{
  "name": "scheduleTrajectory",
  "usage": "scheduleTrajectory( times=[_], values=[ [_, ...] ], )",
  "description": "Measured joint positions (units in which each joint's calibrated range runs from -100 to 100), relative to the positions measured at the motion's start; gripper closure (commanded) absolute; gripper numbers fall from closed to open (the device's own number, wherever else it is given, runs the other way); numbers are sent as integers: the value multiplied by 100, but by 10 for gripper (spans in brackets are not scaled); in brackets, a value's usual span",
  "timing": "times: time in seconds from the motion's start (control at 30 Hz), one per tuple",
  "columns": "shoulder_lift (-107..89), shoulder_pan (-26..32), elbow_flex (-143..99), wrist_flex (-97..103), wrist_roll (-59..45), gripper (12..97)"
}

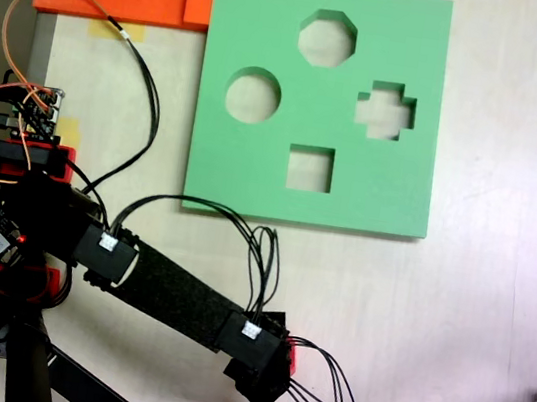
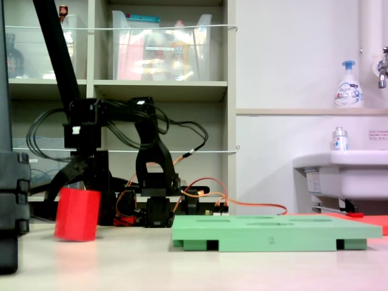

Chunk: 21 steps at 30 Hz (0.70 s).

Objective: Put the octagonal pillar block into the corresponding hole

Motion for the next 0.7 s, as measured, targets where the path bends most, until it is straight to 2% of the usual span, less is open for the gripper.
scheduleTrajectory(
  times=[0.13, 0.7],
  values=[
    [0, 0, 10, -49, 0, 705],
    [-328, 59, 0, -88, 264, 703]
  ],
)
